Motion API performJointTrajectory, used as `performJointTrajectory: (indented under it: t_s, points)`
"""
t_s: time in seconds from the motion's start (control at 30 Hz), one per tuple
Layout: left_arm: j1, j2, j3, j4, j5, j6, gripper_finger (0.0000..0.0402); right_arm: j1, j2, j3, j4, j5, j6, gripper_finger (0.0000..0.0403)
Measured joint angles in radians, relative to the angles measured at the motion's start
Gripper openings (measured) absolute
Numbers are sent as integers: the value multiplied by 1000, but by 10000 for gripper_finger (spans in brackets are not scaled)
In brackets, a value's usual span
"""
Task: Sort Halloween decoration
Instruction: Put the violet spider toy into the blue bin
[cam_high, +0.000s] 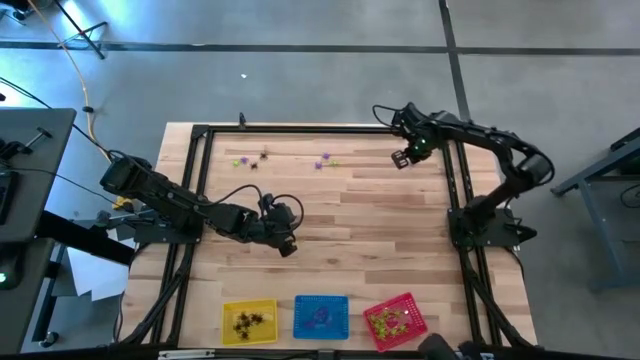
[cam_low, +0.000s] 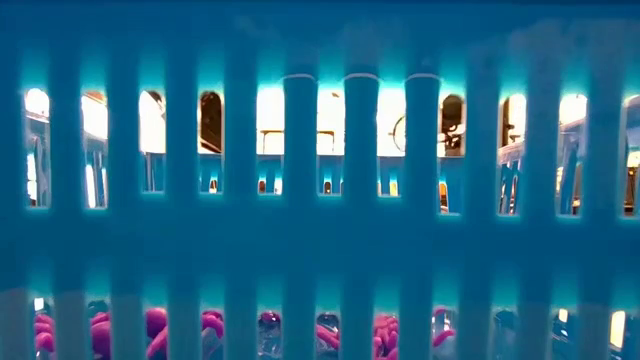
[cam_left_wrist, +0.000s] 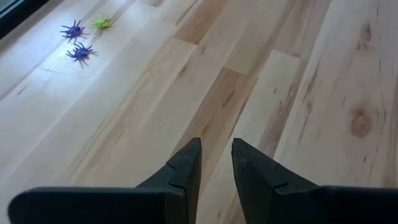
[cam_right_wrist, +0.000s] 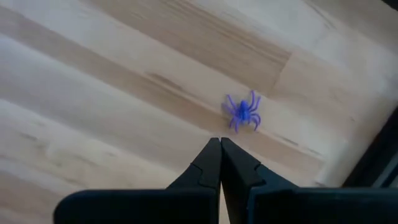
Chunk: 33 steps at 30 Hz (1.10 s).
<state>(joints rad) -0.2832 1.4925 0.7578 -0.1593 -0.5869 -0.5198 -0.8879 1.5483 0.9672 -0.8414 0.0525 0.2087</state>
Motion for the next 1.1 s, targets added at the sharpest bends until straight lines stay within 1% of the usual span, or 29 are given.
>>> performJointTrajectory:
  t_s: [0.2, 0.4, 0.47, 0.57, 0.67, 0.7, 0.8, 0.83, 0.87, 0.97, 1.0, 1.1]
  points:
    - [2, 0, 0, 0, -1, 40, 78, -25, 38, 0, 42, 5, -41, 1]
    - [2, 0, 0, 0, -4, 43, 78, -37, 45, 0, 63, 7, -92, 1]
    - [2, 0, 0, 0, -5, 45, 78, -37, 45, 0, 60, -6, -113, 6]
    - [2, 0, 0, 0, -5, 46, 78, -29, 45, 0, 53, -10, -145, 33]
    - [2, 0, 0, 0, -5, 45, 78, -20, 45, 0, 46, 18, -174, 75]
    - [2, 0, 0, 0, -5, 45, 78, -19, 45, 0, 46, 45, -176, 90]
    - [2, 0, 0, 0, -5, 45, 78, -20, 45, 0, 54, 177, -135, 127]
    - [2, 0, 0, 0, -5, 45, 78, -26, 45, 0, 53, 184, -126, 136]
    - [2, 0, 0, 0, -7, 45, 78, -35, 45, 0, 53, 166, -118, 144]
    - [2, 0, 0, 0, -20, 45, 78, -57, 57, 1, 56, 34, -78, 154]
    - [2, 0, 0, 0, -22, 44, 78, -63, 70, 1, 55, 11, -63, 155]
    - [2, 0, 0, 0, -23, 44, 78, -68, 123, 1, 55, 14, -51, 154]
